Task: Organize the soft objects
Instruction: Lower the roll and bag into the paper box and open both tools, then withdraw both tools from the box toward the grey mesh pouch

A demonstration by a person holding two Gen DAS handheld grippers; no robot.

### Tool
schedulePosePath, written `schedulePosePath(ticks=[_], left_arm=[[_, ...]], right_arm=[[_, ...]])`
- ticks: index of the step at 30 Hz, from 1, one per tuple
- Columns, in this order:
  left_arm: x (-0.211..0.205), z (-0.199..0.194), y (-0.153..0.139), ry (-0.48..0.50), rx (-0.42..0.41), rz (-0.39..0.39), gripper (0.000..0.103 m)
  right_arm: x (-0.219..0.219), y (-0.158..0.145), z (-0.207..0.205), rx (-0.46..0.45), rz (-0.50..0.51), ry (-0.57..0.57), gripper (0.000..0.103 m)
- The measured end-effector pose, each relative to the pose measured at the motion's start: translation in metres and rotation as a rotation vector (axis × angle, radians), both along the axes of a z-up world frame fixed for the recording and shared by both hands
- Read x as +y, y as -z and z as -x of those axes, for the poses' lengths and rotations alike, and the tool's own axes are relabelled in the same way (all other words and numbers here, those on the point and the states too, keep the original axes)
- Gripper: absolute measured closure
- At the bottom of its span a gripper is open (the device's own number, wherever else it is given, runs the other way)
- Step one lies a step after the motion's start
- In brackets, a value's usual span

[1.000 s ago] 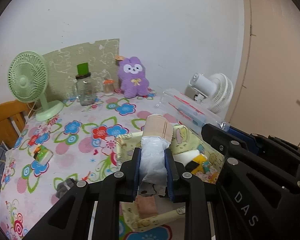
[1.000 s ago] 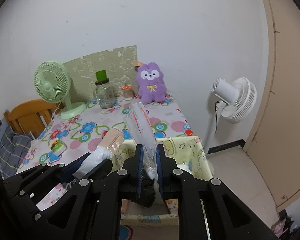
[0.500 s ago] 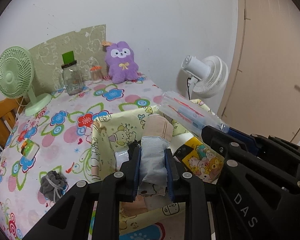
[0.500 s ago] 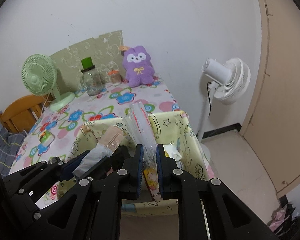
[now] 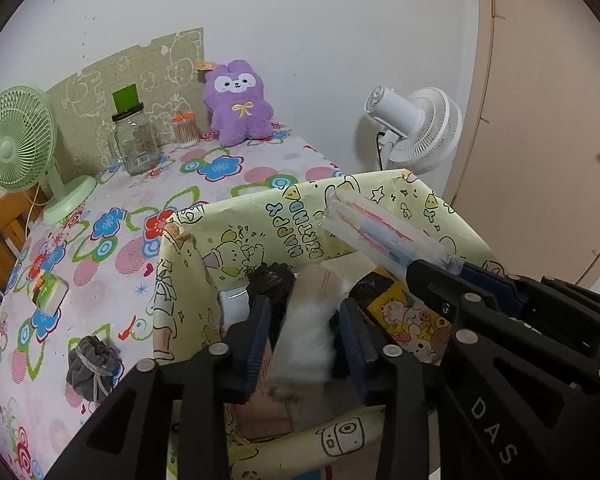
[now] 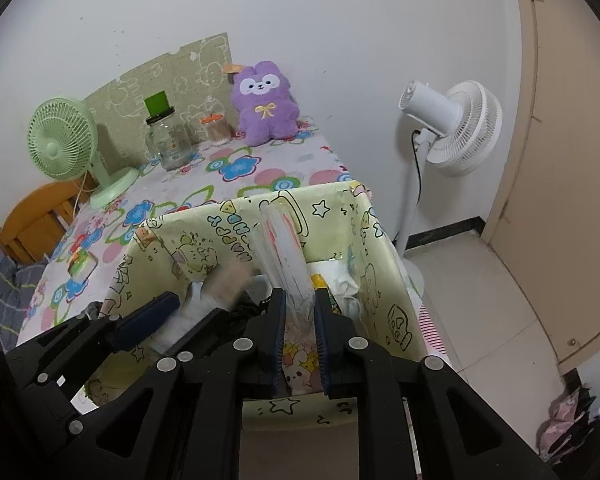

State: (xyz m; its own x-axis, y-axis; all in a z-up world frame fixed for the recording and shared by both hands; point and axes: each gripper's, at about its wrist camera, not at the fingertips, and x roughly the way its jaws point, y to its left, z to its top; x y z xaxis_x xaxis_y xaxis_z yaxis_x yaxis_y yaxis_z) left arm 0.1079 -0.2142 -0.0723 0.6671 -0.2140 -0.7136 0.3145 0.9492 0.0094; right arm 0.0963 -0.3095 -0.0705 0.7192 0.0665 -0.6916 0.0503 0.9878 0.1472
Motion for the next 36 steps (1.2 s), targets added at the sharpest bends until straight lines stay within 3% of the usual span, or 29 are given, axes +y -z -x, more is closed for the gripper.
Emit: schedulePosePath(ticks=[3, 4, 5, 15, 36], left_arm=[[0.0, -0.001, 0.001, 0.001, 0.017, 0.005, 0.052], [0.0, -0.001, 0.001, -0.001, 0.019, 0.006, 0.045], [0.0, -0.001, 0.0, -0.005, 0.02, 0.006, 0.043], [0.003, 0.004, -0.007, -0.002, 0.0, 0.002, 0.016], [0.034, 0.024, -0.044, -0.021, -0.096, 0.027, 0.003]], right_arm=[[-0.001, 0.001, -0.001, 0.005, -0.009, -0.013, 0.064], [-0.001, 0.001, -0.001, 0.002, -0.008, -0.013, 0.045], [-0.002, 0.001, 0.0, -0.004, -0.005, -0.007, 0.033], [-0.002, -0.006, 0.004, -0.031, 0.0, -0.006, 0.029], [0.027, -0.045, 0.022, -0.118, 0.029, -0.033, 0.014]])
